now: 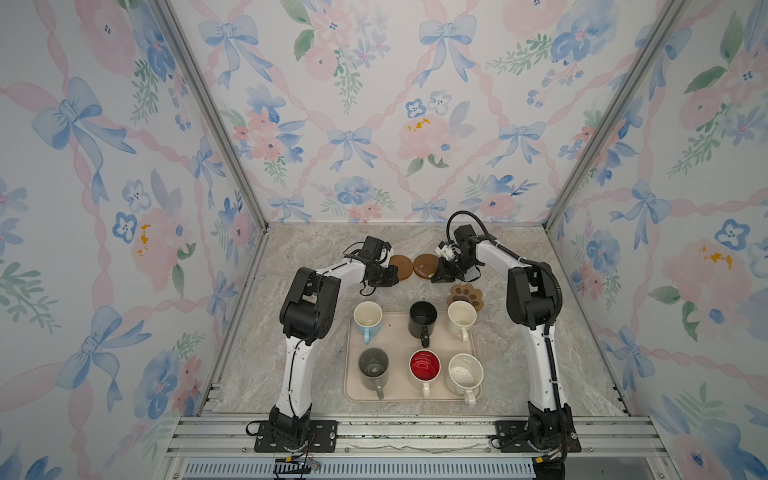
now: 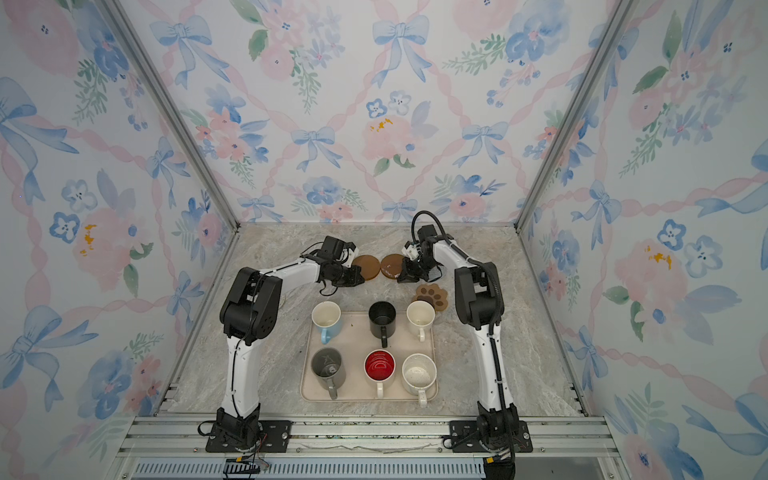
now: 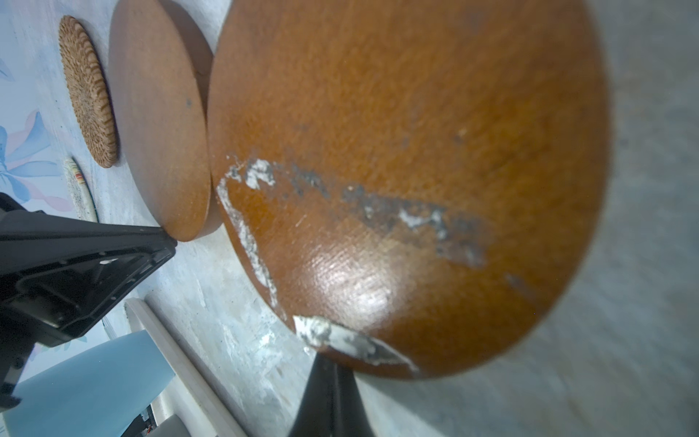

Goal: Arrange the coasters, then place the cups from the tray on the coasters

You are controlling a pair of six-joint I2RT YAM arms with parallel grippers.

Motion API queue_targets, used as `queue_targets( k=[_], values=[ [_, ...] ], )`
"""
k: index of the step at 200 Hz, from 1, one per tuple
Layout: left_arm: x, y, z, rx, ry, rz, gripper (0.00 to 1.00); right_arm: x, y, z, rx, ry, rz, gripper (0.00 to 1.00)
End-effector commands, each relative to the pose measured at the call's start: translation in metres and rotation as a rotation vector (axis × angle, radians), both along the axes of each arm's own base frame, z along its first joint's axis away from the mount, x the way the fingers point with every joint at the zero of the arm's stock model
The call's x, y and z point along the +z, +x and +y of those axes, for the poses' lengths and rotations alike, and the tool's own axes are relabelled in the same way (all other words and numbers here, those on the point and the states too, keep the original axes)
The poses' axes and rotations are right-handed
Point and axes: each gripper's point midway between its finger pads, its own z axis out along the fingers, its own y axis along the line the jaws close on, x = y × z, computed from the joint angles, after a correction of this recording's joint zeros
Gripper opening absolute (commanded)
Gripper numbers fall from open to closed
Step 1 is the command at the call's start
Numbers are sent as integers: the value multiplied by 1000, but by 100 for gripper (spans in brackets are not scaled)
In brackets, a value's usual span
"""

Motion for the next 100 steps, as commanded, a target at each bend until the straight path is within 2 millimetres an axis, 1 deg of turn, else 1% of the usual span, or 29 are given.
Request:
queue_targets(
  k=[1, 25, 64, 81, 88, 100],
  values=[
    [8, 3, -3, 11, -12, 0, 0, 3, 8, -3, -18, 9, -9, 0],
    [28, 4, -2, 15, -22, -36, 0, 15, 6, -5, -13, 13, -30, 0],
    [71, 4, 3, 18, -22, -130, 0, 41, 2, -9, -19, 24, -76, 0],
    [86, 6, 15, 48, -6, -168, 0, 53, 1, -13, -30, 31, -103, 0],
    [92, 8, 23, 67, 0, -181, 0, 58, 0, -15, -35, 34, -114, 0],
    [95, 11, 41, 111, 19, -190, 0, 67, -1, -17, -41, 37, -131, 0]
  ],
)
